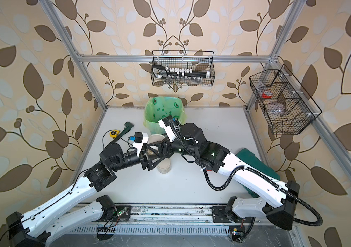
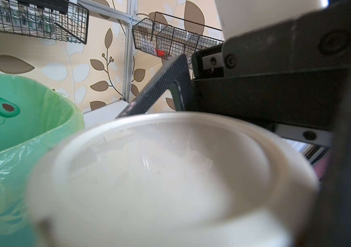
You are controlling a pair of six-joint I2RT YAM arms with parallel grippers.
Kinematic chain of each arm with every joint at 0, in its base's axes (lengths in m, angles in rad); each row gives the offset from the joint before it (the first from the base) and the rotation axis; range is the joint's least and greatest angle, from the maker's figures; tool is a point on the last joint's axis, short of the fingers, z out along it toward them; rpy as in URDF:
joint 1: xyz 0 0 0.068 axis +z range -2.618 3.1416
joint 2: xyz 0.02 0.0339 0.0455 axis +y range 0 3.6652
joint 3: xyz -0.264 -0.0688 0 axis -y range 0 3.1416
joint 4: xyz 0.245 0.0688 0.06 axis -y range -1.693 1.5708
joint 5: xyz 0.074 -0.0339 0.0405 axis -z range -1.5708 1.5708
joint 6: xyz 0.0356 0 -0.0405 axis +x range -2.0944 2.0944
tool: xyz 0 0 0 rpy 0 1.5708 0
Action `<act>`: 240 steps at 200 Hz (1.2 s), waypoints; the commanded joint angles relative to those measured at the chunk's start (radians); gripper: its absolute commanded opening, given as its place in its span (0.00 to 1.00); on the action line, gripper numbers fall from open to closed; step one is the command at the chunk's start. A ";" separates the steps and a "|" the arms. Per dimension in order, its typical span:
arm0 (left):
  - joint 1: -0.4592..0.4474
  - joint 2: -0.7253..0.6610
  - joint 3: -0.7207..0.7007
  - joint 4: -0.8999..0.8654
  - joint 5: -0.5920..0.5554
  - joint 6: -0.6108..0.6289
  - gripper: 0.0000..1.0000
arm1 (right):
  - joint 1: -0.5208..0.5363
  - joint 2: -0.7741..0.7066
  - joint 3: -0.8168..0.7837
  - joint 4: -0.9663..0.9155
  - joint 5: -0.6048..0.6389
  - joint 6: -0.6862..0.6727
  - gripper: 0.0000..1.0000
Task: Empty moldy peanuts from jars
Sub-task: Unscrew the lid from the jar, then place the lid at the center of the board.
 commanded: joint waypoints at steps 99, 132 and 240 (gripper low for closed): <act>-0.003 0.056 0.095 0.058 0.245 -0.088 0.26 | -0.296 -0.053 0.035 0.108 -0.681 0.120 0.44; -0.003 0.023 0.084 0.054 0.201 -0.083 0.26 | -0.348 -0.096 0.031 0.005 -0.541 0.065 0.44; -0.004 -0.206 -0.054 0.006 -0.086 -0.043 0.27 | -0.541 -0.353 -0.542 0.041 0.058 0.004 0.43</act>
